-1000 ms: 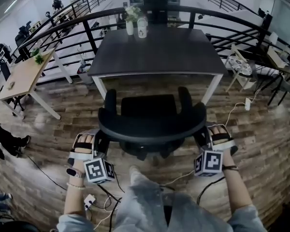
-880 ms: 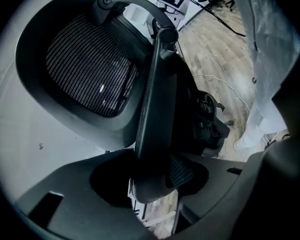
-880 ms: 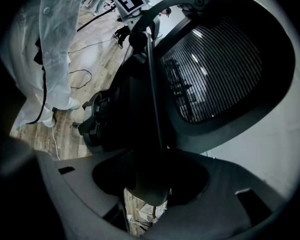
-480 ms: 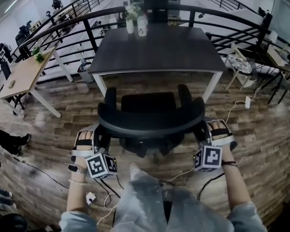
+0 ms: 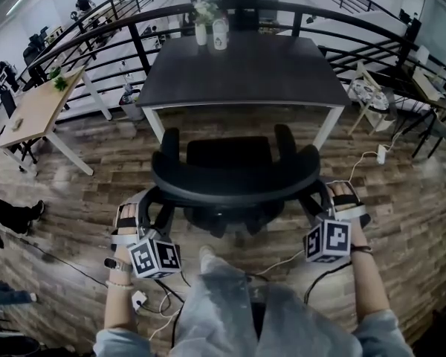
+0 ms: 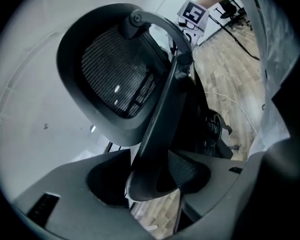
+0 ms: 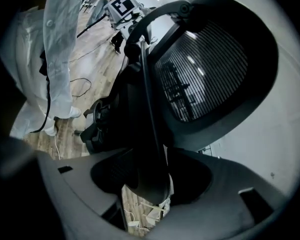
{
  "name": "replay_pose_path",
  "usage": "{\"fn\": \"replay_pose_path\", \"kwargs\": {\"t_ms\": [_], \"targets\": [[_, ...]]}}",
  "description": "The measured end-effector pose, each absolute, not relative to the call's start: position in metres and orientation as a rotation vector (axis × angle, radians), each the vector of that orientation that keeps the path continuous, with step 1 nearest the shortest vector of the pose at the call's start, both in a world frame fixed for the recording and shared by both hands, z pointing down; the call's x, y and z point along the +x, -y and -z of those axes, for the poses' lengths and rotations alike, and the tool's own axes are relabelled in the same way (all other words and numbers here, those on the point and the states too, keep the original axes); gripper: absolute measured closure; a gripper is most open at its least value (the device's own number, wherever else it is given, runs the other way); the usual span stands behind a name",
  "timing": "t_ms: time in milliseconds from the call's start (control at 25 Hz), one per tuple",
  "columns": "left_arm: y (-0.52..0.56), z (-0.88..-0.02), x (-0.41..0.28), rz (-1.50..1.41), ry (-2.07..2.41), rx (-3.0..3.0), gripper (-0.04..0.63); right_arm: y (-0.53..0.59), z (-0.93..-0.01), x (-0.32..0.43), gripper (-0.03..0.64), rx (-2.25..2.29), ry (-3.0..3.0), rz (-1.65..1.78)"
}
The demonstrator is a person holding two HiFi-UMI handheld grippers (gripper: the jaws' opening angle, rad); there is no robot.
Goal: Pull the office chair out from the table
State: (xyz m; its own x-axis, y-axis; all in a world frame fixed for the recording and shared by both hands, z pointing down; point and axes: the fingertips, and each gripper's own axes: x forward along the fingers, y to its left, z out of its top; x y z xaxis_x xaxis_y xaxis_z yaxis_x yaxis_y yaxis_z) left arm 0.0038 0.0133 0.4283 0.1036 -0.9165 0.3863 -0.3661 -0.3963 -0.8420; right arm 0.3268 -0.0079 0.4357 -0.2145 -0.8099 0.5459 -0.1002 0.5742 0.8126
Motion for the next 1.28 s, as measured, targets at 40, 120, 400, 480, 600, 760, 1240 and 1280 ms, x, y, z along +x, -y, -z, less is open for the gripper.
{"fn": "replay_pose_path", "kwargs": {"t_ms": [40, 120, 400, 480, 600, 760, 1240, 1280], "targets": [[-0.016, -0.427, 0.005, 1.259, -1.267, -1.854, 0.348, 0.005, -0.432, 0.326, 0.397, 0.775, 1.698, 0.783], [-0.023, -0.424, 0.007, 1.232, -1.303, -1.891, 0.348, 0.000, -0.427, 0.324, 0.397, 0.790, 1.726, 0.785], [-0.038, -0.384, 0.037, 0.932, -1.461, -2.030, 0.433, -0.017, -0.396, 0.308, 0.397, 0.923, 1.926, 0.732], [-0.039, -0.368, 0.046, 0.819, -1.509, -2.062, 0.433, -0.020, -0.385, 0.300, 0.465, 0.971, 2.010, 0.715], [-0.043, -0.354, 0.057, 0.678, -1.579, -2.116, 0.464, -0.027, -0.372, 0.290, 0.541, 1.048, 2.131, 0.666], [-0.047, -0.345, 0.070, 0.575, -1.615, -2.167, 0.505, -0.033, -0.358, 0.280, 0.602, 1.153, 2.276, 0.585], [-0.044, -0.335, 0.091, 0.421, -1.707, -2.286, 0.584, -0.034, -0.338, 0.264, 0.612, 1.354, 2.481, 0.337], [-0.043, -0.336, 0.093, 0.432, -1.706, -2.298, 0.584, -0.034, -0.339, 0.263, 0.612, 1.364, 2.496, 0.303]]}}
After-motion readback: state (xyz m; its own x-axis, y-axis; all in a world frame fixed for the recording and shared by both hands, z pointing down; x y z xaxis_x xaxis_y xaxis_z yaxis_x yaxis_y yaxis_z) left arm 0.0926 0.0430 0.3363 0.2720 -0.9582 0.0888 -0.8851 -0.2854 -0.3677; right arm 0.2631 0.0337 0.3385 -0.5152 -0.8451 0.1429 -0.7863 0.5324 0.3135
